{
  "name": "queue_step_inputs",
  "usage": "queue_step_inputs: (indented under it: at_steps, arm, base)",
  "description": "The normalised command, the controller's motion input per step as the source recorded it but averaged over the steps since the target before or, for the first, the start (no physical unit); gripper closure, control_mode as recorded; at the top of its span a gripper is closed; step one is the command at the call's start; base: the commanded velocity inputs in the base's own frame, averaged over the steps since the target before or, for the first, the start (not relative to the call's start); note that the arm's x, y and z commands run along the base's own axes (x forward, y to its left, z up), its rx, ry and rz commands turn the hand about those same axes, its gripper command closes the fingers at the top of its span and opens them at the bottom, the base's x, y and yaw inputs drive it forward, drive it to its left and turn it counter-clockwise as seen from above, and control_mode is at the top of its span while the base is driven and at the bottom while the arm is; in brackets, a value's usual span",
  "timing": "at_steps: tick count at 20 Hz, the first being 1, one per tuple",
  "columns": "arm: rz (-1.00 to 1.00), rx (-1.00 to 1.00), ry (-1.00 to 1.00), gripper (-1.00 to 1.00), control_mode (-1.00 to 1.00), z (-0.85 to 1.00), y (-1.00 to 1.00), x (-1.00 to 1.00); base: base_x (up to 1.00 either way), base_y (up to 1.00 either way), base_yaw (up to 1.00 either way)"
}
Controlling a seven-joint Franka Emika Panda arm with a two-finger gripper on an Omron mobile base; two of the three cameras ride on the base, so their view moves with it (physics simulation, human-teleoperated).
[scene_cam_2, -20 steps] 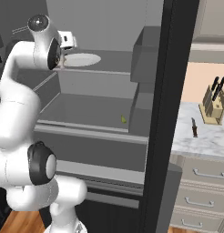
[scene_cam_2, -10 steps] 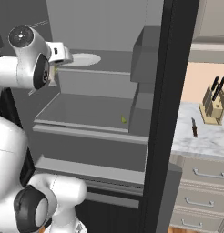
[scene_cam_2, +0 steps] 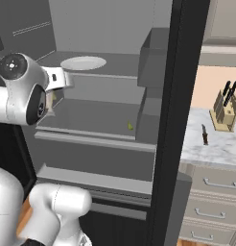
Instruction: Retrieve the fish from the fridge and place it on the cutting board.
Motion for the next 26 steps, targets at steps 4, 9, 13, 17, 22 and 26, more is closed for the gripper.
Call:
queue_step_inputs:
  at_steps: [4, 9, 13, 17, 22, 26]
  arm:
    - [0.00, 0.00, -0.02, 1.00, -1.00, -0.20, 0.00, -0.05]
    - [0.01, 0.00, -0.04, 1.00, 1.00, -0.03, 0.00, 0.02]
    - [0.00, 0.00, 0.00, 1.00, 1.00, 0.00, 0.00, 0.00]
    - [0.00, 0.00, 0.00, 1.00, 1.00, 0.00, 0.00, 0.00]
    - [0.00, 0.00, 0.00, 1.00, 1.00, 0.00, 0.00, 0.00]
    - [0.00, 0.00, 0.00, 1.00, 1.00, 0.00, 0.00, 0.00]
  base:
    - [0.00, 0.00, 0.00]
    - [0.00, -0.01, 0.01]
    - [-0.50, -0.18, 0.00]
    - [-0.98, -0.28, 0.00]
    - [-0.96, -0.27, 0.00]
    - [-0.54, -0.42, 0.00]
